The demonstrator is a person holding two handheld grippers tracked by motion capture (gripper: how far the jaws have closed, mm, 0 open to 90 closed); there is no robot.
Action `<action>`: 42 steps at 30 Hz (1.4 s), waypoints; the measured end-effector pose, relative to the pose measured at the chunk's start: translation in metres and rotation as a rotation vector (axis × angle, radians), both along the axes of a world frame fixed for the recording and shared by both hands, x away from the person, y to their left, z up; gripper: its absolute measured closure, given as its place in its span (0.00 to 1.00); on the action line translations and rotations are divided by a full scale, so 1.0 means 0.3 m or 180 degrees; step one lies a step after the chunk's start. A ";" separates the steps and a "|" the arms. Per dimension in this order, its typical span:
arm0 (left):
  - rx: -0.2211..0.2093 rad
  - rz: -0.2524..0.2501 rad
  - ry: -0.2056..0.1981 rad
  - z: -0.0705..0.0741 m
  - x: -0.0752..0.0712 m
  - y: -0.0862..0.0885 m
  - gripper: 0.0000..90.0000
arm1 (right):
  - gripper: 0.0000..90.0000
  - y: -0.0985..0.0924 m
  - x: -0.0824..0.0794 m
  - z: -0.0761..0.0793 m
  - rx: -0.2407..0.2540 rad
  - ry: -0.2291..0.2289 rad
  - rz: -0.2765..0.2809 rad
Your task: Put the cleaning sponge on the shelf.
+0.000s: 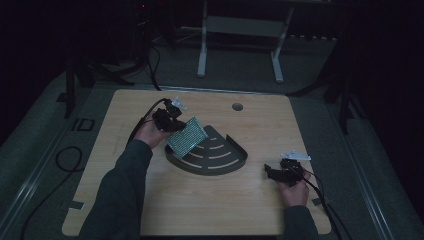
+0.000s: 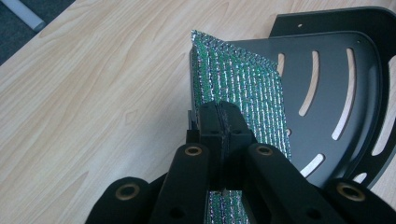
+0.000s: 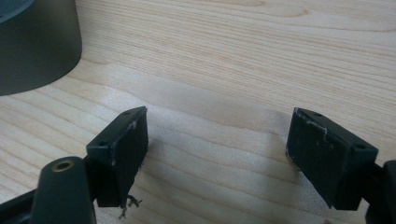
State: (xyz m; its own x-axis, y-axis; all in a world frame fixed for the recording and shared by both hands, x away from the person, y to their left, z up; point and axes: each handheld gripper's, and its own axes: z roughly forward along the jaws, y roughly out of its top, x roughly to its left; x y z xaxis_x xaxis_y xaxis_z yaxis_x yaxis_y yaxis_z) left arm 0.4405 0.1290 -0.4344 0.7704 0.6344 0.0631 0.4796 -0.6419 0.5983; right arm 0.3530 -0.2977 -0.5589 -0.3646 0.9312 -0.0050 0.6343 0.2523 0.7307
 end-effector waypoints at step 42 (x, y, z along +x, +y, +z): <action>0.0347 -0.0130 0.0113 -0.079 0.007 -0.060 1.00 | 0.23 0.000 0.000 0.000 -0.0001 0.0000 0.0000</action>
State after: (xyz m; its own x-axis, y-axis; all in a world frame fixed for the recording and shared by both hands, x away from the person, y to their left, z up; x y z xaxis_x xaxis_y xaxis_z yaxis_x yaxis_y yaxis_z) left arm 0.4425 0.1110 -0.4581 0.7984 0.5934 0.1024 0.4714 -0.7217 0.5070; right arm 0.3530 -0.2977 -0.5589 -0.3647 0.9311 -0.0052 0.6344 0.2525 0.7306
